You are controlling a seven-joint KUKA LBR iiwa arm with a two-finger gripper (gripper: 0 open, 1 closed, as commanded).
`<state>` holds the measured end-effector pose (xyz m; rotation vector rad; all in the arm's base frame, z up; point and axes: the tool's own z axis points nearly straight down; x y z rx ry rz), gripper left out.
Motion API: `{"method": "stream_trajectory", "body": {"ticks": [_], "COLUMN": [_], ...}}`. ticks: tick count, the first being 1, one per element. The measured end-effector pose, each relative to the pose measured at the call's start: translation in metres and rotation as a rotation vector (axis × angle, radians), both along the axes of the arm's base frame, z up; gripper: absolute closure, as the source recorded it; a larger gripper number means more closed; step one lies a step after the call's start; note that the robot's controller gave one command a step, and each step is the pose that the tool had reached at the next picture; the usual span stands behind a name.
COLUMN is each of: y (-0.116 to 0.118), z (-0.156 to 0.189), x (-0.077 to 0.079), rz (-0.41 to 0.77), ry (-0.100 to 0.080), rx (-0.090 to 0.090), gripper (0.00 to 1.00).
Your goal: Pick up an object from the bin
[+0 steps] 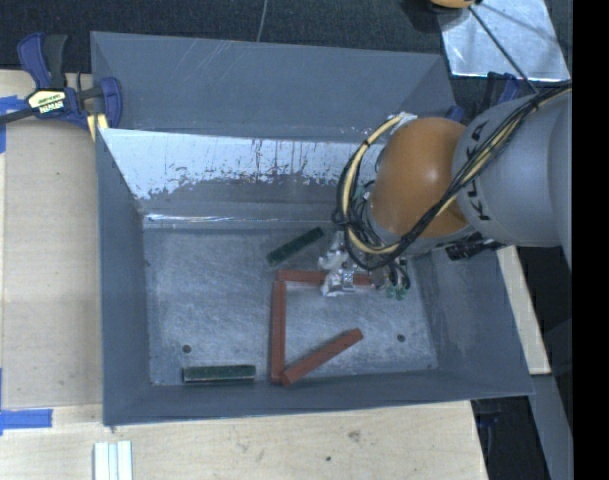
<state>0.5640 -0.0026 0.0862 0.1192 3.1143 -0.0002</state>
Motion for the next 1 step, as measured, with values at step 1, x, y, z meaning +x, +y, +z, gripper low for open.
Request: {"method": "stream_trajectory", "body": {"ticks": [1], "y": [0.0182], "z": [0.146], "x": [0.0065], "rz": [0.341], "ry": [0.023], "rx": [-0.003], "gripper": [1.0]}}
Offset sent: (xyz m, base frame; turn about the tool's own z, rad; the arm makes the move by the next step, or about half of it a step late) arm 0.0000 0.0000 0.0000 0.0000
